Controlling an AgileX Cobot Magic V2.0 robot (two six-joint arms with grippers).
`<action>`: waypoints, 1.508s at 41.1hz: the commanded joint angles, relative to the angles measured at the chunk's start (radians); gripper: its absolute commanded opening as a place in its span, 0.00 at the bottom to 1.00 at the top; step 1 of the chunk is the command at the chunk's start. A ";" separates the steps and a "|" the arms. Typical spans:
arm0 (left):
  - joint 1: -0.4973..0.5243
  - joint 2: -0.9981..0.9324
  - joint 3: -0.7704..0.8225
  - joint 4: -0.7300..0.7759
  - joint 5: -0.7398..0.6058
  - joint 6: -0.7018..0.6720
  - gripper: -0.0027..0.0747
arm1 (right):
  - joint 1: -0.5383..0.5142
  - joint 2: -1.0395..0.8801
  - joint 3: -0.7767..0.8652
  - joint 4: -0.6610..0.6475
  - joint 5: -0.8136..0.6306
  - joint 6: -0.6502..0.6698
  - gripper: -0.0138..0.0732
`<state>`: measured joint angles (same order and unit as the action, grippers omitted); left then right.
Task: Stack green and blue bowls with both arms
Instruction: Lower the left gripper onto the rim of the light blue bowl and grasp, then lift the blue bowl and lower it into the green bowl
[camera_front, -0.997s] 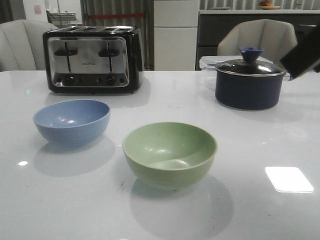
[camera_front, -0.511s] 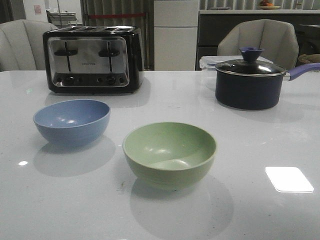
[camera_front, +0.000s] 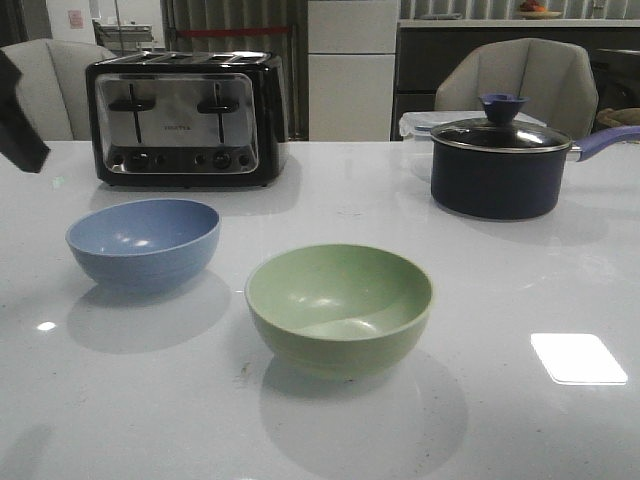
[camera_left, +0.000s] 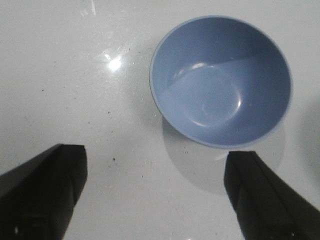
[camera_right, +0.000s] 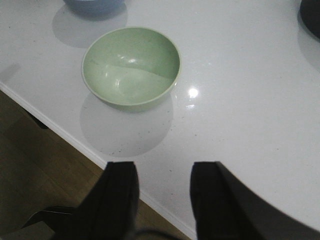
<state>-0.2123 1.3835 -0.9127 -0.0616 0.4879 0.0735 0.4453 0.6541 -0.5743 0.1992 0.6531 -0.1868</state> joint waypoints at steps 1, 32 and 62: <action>-0.007 0.072 -0.088 -0.011 -0.079 0.001 0.83 | 0.000 -0.002 -0.027 0.003 -0.066 -0.013 0.60; -0.007 0.456 -0.315 -0.030 -0.126 0.001 0.38 | 0.000 -0.002 -0.027 0.003 -0.066 -0.013 0.60; -0.163 0.127 -0.325 -0.135 0.093 0.026 0.15 | 0.000 -0.002 -0.027 0.003 -0.066 -0.013 0.60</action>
<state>-0.3126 1.5853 -1.2055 -0.1725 0.6057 0.0979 0.4453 0.6541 -0.5743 0.1992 0.6531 -0.1902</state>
